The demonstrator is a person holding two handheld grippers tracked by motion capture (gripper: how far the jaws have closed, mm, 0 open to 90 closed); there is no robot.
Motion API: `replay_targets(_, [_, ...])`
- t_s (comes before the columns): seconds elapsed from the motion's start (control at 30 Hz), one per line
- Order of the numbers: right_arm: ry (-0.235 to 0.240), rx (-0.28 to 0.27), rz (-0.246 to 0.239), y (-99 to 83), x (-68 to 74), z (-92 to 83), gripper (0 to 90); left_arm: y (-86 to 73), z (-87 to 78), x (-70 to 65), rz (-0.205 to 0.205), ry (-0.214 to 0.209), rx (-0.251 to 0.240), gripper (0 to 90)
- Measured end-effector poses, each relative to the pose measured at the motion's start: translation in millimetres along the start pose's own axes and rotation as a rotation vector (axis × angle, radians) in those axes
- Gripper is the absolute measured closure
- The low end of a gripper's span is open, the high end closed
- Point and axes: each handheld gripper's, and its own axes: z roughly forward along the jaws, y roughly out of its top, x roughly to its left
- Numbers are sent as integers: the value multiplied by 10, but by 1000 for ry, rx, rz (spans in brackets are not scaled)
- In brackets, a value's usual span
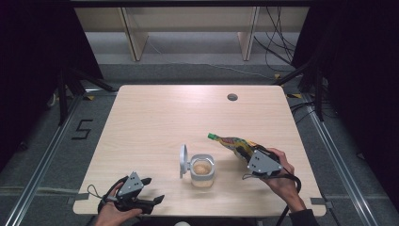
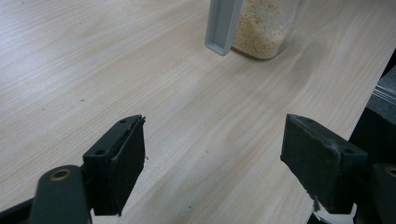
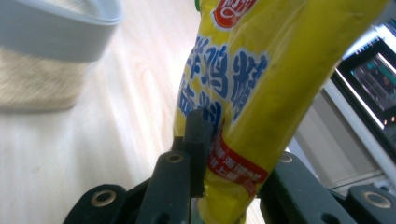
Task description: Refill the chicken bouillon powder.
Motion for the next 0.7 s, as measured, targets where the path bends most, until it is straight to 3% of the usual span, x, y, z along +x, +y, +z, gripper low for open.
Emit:
replay_targets(0.07, [8, -21, 41, -32, -29, 48, 782, 2, -6, 8, 5, -3, -1, 212])
replay_targets(0.13, [-4, -32, 112, -68, -40, 73, 785, 1, -11, 12, 6, 0, -1, 212])
replay_targets(0.2, [-8, -36, 143, -89, -59, 71, 784, -4, -7, 11, -1, -2, -19, 213])
replay_targets(0.33, [-28, -49, 258, -179, -104, 29, 782, 4, -20, 2, -10, -3, -11, 212])
replay_targets(0.57, [-76, -19, 321, -190, -96, -21, 768, 4, -17, 2, -7, -1, -12, 212])
replay_targets(0.7, [-91, -3, 392, -227, -77, -77, 761, -5, -8, 2, -1, 1, -6, 213])
